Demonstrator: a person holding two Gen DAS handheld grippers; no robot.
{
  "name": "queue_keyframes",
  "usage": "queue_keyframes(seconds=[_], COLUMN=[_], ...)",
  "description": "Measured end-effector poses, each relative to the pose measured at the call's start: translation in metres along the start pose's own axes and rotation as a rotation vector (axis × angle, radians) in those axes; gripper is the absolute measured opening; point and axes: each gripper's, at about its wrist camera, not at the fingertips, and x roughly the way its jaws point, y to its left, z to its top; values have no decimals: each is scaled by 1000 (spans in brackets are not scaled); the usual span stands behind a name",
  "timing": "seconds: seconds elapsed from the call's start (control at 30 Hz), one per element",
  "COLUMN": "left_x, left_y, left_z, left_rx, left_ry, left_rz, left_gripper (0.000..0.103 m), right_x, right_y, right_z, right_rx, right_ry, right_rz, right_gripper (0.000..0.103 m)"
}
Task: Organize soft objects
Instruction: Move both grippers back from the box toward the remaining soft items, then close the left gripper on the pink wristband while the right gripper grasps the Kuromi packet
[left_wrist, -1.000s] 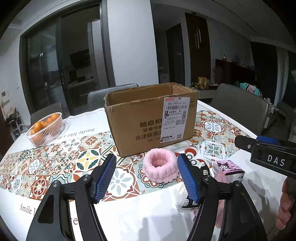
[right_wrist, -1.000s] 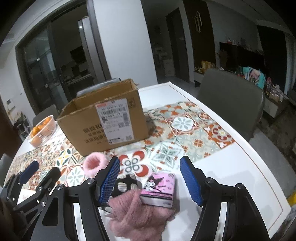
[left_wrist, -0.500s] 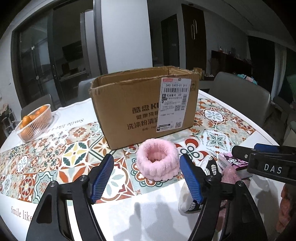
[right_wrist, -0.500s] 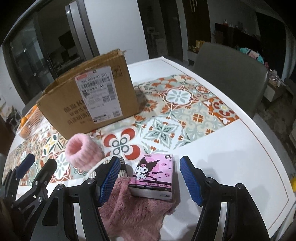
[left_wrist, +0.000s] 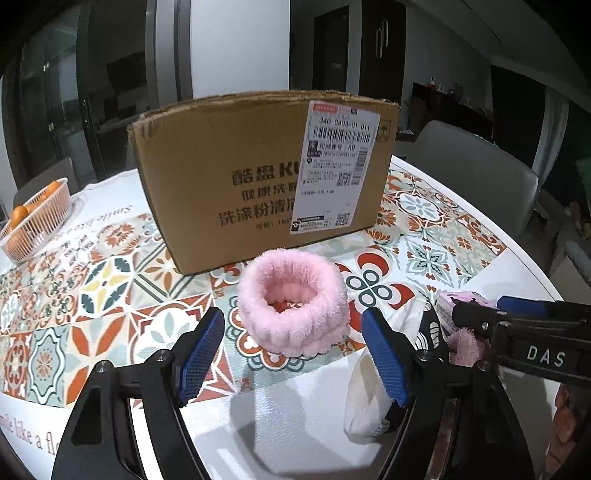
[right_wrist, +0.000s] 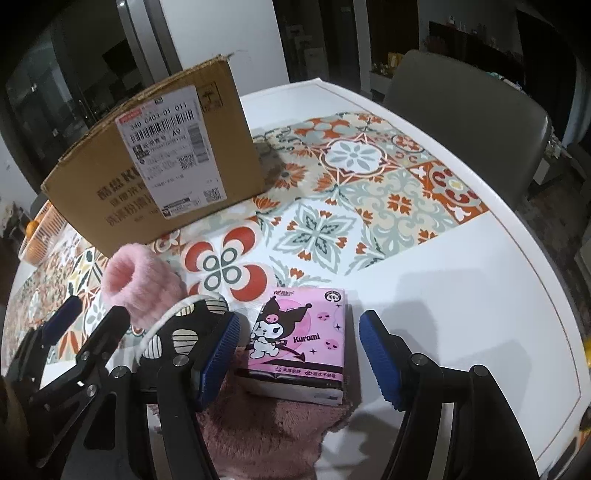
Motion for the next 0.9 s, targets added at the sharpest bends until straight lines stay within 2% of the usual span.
queue_keyframes(seconds=[0.47,0.6,0.67,0.73,0.8,0.9], left_x=[27,31,31,31,31,28], left_y=[-2,-4,-4,-4,-5,-6], left_z=[6,7,6,6,6,7], left_rx=[9,22,22,21,23,25], left_ry=[40,49,48,50,48,45], left_rz=[22,23,20,20,20,14], left_gripper=[75,53,47,45,37,30], right_x=[14,10,9,10,11,10], right_y=[-2,-2,-2,-2,-2,-4], right_z=[2,3,3,3,3,3], right_rx=[17,7,5,-7,-15,-7], right_ry=[65,50,47,51,58,56], right_rz=[0,0,5,1,-2,7], right_gripper=[68,64,58,58,58,57])
